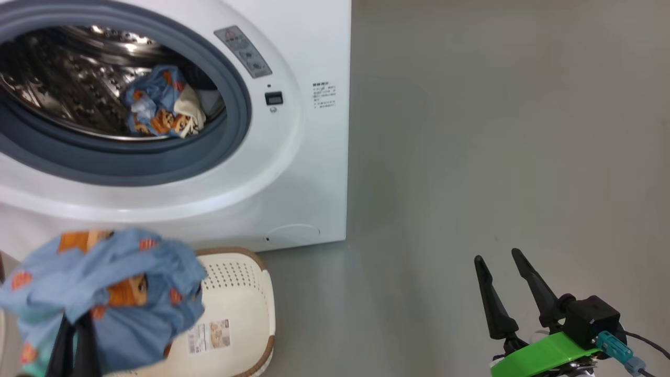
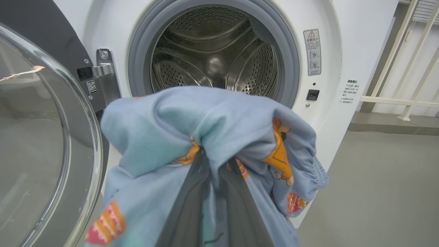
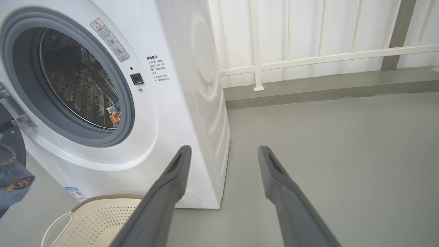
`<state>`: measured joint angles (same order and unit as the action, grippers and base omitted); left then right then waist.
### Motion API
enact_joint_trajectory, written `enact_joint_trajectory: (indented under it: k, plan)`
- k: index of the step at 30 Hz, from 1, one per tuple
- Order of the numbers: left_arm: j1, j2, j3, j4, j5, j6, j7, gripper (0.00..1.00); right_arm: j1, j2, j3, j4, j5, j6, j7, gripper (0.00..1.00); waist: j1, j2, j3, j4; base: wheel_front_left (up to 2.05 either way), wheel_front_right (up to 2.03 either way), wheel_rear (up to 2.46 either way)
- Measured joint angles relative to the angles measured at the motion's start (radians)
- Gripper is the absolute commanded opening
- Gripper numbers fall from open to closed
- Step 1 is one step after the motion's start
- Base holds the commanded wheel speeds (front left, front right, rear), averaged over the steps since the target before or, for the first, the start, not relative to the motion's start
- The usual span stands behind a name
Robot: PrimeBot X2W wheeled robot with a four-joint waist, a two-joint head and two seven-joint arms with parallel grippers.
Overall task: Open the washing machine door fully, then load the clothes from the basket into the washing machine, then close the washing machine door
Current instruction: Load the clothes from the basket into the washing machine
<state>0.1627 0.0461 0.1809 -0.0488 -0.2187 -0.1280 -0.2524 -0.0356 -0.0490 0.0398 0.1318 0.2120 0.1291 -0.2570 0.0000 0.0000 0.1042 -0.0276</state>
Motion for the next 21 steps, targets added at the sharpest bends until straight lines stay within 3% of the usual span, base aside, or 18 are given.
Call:
enact_joint_trajectory:
  k: [7, 21]
  plan:
    - [-0.158, 0.022, -0.026, 0.041, -0.035, 0.000, 0.000, 0.00, -0.016, 0.000, 0.019, -0.012, 0.009, 0.000, 0.000, 1.00, 0.0000, 0.0000, 0.068, 0.002, 0.00, 0.00, 0.00]
    - [-0.503, 0.155, -0.067, 0.175, -0.094, 0.000, -0.001, 0.00, -0.078, 0.000, 0.047, -0.058, 0.014, 0.000, 0.000, 1.00, 0.0000, 0.0000, 0.245, -0.038, 0.00, 0.00, 0.00]
